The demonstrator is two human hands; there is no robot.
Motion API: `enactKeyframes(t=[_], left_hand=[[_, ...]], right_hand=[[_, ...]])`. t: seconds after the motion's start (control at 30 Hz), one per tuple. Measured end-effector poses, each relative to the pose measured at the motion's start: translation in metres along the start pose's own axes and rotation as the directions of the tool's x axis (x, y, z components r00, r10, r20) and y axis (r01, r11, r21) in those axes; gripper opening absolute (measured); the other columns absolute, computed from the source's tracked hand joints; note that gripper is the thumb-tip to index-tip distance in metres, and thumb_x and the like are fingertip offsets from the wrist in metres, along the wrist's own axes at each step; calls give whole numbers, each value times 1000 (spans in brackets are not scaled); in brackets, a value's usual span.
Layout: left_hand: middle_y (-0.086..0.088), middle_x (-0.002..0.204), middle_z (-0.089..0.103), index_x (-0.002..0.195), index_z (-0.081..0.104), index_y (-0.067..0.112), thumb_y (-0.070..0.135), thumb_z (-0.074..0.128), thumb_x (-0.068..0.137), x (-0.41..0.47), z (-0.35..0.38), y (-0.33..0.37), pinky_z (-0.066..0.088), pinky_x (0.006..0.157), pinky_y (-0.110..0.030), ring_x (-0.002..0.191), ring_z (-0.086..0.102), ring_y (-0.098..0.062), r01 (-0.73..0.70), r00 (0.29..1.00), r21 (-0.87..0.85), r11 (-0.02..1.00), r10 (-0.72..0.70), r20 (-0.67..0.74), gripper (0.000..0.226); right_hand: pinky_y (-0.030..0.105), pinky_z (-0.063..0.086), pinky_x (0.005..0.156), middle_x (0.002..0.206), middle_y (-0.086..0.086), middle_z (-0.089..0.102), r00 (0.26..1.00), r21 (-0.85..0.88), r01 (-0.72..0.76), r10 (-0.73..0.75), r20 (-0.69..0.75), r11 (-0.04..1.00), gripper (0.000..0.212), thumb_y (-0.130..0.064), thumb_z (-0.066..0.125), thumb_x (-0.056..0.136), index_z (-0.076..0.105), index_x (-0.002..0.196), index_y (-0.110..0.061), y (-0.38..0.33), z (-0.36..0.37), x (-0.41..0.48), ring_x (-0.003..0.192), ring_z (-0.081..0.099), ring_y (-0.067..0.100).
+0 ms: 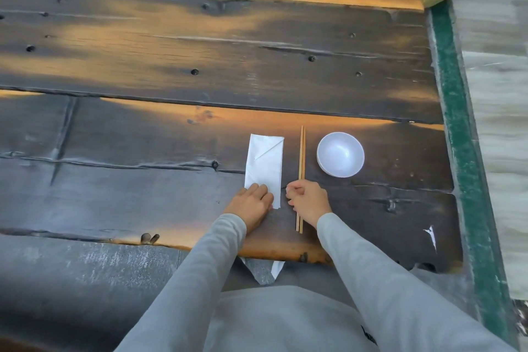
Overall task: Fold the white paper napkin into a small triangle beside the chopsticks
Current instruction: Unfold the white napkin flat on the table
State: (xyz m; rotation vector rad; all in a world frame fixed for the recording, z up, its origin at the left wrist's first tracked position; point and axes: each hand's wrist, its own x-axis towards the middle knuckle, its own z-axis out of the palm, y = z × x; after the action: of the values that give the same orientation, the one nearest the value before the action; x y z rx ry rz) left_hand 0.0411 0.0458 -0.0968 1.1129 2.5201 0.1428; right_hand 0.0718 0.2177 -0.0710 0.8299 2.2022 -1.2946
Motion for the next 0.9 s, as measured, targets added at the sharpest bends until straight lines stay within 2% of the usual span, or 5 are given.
enactKeyframes(t=[0.17, 0.3, 0.53, 0.77, 0.9], left_hand=[[-18, 89, 62, 93, 64, 2, 16, 68, 91, 0, 2, -2, 50, 65, -42, 80, 61, -38, -1, 998, -84, 996, -5, -64, 15], [-15, 110, 55, 118, 55, 10, 37, 49, 101, 4, 14, -7, 44, 82, -42, 100, 52, -35, 73, 996, -110, 991, -78, -44, 33], [-12, 105, 54, 114, 55, 14, 31, 41, 103, 5, 13, -5, 40, 78, -40, 95, 51, -34, 83, 995, -110, 990, -89, -54, 25], [-14, 103, 62, 105, 62, 6, 26, 51, 102, 1, 4, -6, 44, 85, -43, 96, 55, -34, 146, 975, -412, 900, -202, -96, 23], [-13, 99, 62, 100, 61, 6, 25, 53, 102, -2, 4, -9, 44, 82, -40, 93, 55, -31, 155, 967, -520, 840, -236, -94, 20]], right_hand=[[46, 61, 88, 81, -1, 75, 1000, 42, 0, 1, -22, 999, 27, -17, 57, 98, 67, 78, -32, 2, 6, 3, 85, 73, 21], [45, 60, 89, 85, -2, 74, 1000, 31, 25, -24, -14, 999, 25, -16, 58, 97, 65, 82, -34, 2, 9, 5, 88, 72, 20], [43, 60, 92, 91, -2, 74, 999, 10, 24, -24, -22, 1000, 17, -15, 58, 99, 68, 93, -28, 4, 13, 7, 93, 71, 21], [21, 62, 61, 93, 3, 74, 999, 66, -5, 8, -44, 998, 15, -13, 58, 101, 71, 107, -16, 7, 14, 7, 66, 76, 14], [25, 63, 61, 84, 5, 76, 999, 108, -37, 41, -34, 993, 18, -19, 57, 101, 73, 93, -16, 4, 16, 5, 61, 76, 15]])
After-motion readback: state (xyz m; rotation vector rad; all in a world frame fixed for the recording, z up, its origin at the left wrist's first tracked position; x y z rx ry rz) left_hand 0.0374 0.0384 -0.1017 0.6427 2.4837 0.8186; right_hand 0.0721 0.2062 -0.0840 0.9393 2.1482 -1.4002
